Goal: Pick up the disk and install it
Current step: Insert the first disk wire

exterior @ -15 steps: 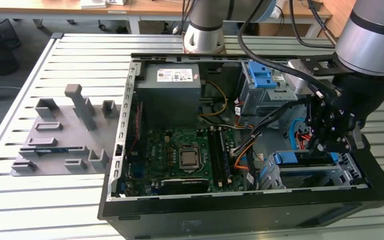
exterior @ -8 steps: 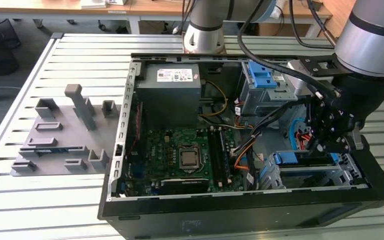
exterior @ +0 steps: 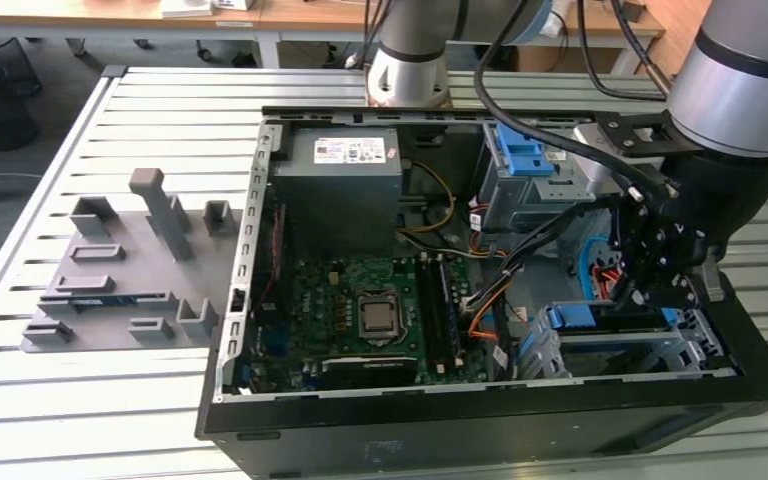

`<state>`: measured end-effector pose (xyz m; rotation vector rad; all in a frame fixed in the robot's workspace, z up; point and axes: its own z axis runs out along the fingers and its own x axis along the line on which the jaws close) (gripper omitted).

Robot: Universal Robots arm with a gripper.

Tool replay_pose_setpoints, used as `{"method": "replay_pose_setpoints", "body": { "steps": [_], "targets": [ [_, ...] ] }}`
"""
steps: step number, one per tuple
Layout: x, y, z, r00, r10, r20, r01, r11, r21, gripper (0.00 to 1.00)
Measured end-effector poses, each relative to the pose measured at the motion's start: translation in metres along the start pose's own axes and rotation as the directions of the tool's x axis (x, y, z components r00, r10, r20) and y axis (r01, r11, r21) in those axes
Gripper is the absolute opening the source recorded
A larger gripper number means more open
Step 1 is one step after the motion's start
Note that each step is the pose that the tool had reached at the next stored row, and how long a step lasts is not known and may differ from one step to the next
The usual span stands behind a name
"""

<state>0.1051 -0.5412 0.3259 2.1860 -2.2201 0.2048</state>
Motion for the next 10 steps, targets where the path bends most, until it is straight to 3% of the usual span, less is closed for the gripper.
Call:
{"method": "replay_pose_setpoints", "body": {
  "steps": [10],
  "targets": [
    [0.0000, -0.0002, -0.0005, 1.0000, 0.000, 0.0007, 0.000, 1.0000, -0.0001, 0.18]
  ]
}}
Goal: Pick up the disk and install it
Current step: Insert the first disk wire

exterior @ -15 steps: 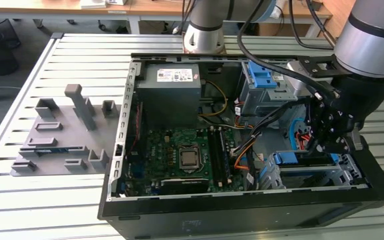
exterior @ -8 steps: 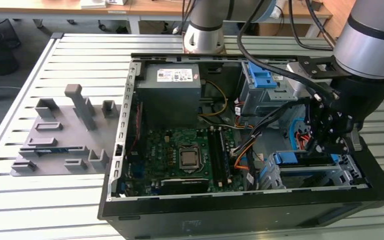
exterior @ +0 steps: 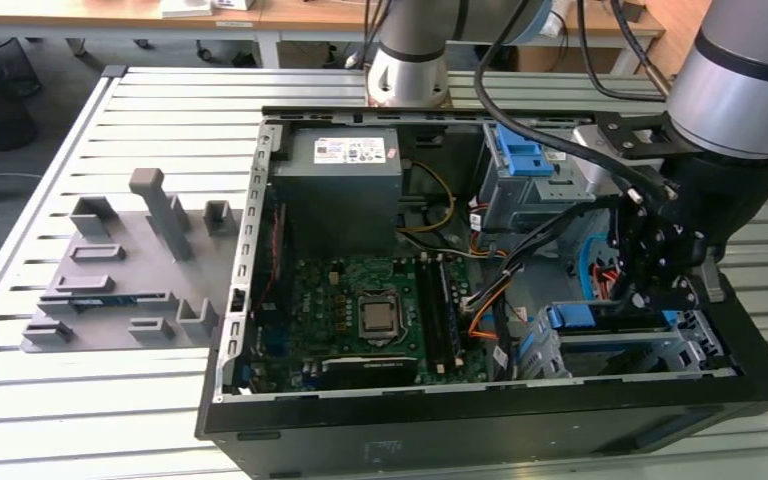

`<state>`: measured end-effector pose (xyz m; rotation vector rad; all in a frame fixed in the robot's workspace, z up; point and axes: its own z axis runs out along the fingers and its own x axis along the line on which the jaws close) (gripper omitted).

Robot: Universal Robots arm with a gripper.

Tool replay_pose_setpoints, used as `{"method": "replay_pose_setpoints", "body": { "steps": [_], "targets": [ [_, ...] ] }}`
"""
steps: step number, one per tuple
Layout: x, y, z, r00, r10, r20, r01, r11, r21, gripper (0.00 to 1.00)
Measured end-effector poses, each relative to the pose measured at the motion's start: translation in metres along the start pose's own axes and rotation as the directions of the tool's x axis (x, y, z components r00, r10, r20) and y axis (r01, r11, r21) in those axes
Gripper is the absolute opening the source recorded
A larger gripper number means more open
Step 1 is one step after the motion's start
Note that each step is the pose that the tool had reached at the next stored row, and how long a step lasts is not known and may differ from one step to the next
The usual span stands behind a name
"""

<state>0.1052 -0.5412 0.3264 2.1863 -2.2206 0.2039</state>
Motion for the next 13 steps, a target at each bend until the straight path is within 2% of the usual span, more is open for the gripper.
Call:
{"method": "replay_pose_setpoints", "body": {
  "steps": [1, 5, 8, 10, 12, 13],
  "targets": [
    [0.0002, -0.0002, -0.0017, 1.0000, 0.000, -0.0003, 0.000, 1.0000, 0.0001, 0.24],
    [0.0010, -0.0007, -0.0092, 1.0000, 0.000, -0.0007, 0.000, 1.0000, -0.0005, 0.24],
    [0.0012, -0.0009, -0.0108, 1.0000, 0.000, -0.0003, 0.000, 1.0000, -0.0009, 0.24],
    [0.0012, -0.0009, -0.0109, 1.0000, 0.000, -0.0004, 0.000, 1.0000, -0.0010, 0.22],
    [0.0012, -0.0009, -0.0110, 1.0000, 0.000, -0.0007, 0.000, 1.0000, -0.0010, 0.11],
    [0.0012, -0.0009, -0.0110, 1.0000, 0.000, -0.0006, 0.000, 1.0000, -0.0010, 0.11]
  ]
}}
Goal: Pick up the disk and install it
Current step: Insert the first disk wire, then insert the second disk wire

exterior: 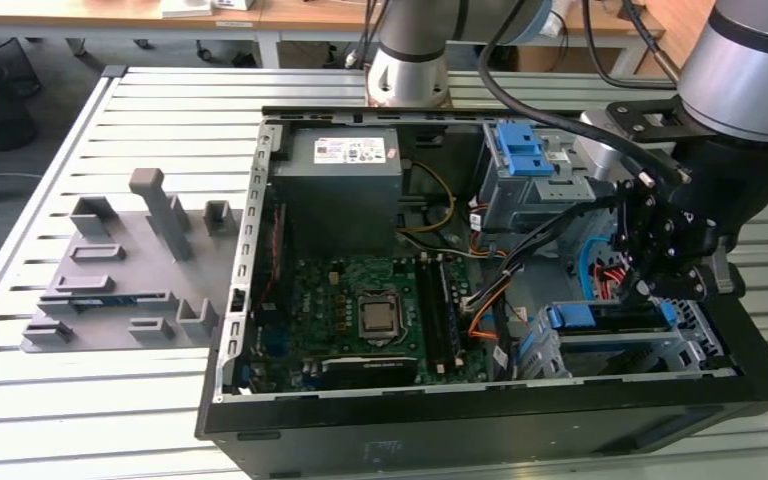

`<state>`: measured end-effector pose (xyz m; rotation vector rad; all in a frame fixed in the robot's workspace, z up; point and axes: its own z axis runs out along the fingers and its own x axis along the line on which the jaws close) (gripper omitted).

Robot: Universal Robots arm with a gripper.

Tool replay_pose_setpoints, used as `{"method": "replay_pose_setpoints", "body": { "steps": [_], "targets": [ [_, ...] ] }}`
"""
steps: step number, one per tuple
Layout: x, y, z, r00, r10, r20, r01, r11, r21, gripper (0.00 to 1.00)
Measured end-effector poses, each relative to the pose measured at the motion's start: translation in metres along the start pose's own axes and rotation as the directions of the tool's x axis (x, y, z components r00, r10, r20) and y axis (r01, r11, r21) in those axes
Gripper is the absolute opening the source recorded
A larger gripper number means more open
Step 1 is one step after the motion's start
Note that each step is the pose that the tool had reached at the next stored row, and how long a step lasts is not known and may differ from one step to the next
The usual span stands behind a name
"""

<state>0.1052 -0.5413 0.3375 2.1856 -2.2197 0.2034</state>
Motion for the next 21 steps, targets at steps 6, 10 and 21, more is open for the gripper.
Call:
{"method": "replay_pose_setpoints", "body": {
  "steps": [6, 10, 21],
  "targets": [
    [0.0000, 0.0000, 0.0000, 1.0000, 0.000, 0.0000, 0.000, 1.0000, -0.0002, 0.11],
    [0.0000, 0.0000, 0.0000, 1.0000, 0.000, 0.0000, 0.000, 1.0000, -0.0003, 0.11],
    [0.0008, 0.0011, -0.0070, 1.0000, 0.000, 0.0008, 0.000, 1.0000, -0.0003, 0.11]
  ]
}}
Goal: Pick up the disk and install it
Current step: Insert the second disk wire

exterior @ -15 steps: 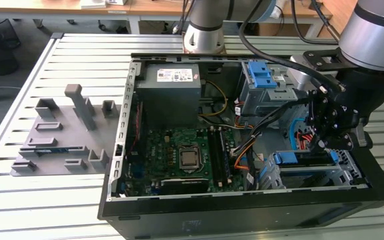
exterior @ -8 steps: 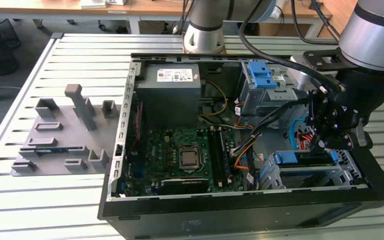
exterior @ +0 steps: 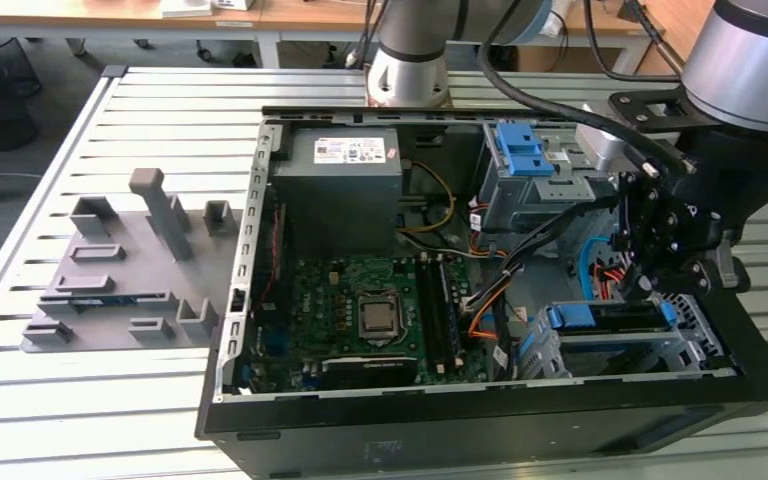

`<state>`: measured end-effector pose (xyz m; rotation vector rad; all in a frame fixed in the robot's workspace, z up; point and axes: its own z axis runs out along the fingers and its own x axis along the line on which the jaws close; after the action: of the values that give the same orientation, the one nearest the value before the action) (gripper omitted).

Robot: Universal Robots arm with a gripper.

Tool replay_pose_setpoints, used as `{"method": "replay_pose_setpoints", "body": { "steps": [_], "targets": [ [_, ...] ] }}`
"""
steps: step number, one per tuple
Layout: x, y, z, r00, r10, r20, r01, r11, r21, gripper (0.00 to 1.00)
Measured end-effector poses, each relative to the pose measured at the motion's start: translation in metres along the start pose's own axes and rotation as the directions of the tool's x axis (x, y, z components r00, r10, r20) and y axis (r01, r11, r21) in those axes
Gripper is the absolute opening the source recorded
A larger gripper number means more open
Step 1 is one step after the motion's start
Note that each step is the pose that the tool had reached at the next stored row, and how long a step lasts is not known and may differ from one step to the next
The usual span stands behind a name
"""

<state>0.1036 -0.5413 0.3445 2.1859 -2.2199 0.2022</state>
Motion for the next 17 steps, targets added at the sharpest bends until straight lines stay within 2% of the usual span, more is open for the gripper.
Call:
{"method": "replay_pose_setpoints", "body": {
  "steps": [4, 9, 17],
  "targets": [
    [0.0004, -0.0002, -0.0036, 1.0000, 0.000, 0.0002, 0.000, 1.0000, -0.0011, 0.11],
    [0.0004, 0.0006, -0.0038, 1.0000, -0.001, 0.0001, 0.001, 1.0000, -0.0094, 0.11],
    [0.0007, 0.0088, -0.0050, 1.0000, -0.001, 0.0003, 0.001, 0.9999, -0.0101, 0.11]
  ]
}}
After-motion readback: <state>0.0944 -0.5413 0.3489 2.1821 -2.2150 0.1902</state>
